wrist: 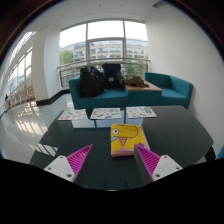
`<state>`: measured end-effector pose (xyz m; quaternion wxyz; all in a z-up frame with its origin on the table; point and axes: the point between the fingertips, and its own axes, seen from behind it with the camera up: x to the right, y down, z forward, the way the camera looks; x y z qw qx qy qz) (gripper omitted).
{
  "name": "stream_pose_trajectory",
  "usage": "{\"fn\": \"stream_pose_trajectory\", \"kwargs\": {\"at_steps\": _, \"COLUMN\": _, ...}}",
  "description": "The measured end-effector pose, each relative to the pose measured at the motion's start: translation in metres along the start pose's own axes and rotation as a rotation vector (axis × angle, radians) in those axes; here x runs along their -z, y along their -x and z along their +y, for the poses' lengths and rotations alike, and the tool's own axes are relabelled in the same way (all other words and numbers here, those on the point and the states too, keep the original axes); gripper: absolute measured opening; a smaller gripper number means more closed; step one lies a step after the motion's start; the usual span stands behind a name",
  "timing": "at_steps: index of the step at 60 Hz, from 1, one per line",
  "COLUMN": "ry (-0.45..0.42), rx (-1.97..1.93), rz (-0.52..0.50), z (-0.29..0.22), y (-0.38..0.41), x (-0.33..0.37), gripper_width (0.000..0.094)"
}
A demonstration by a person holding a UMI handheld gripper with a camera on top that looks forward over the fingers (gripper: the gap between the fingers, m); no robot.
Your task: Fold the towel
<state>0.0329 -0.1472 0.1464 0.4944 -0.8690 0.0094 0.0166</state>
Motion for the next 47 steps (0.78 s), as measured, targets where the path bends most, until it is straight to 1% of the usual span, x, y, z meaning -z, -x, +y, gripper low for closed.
{"fn": "stream_pose_trajectory", "kwargs": {"at_steps": 9, "ry": -0.01, "rx": 0.035, "rz": -0.05, "z": 0.013, "y": 0.04, "x": 0.032, "gripper_width": 0.0846}}
{"fn": "stream_pose_trajectory", "kwargs": {"at_steps": 22, "ry": -0.048, "rx": 0.046, "rz": -0.099, "z": 0.001, "y": 0.07, "x": 0.074, "gripper_width": 0.0844}}
{"fn": "stream_pose_trajectory", "kwargs": {"at_steps": 34, "ry": -0.092, "rx": 0.053, "rz": -0.102, "z": -0.008, "y": 0.08, "x": 0.097, "gripper_width": 0.0844}}
{"fn": "stream_pose_trajectory", "kwargs": {"at_steps": 47, "ry": -0.11, "rx": 0.059, "rz": -0.09, "z": -0.009, "y": 0.081, "x": 0.104, "gripper_width": 0.0839}}
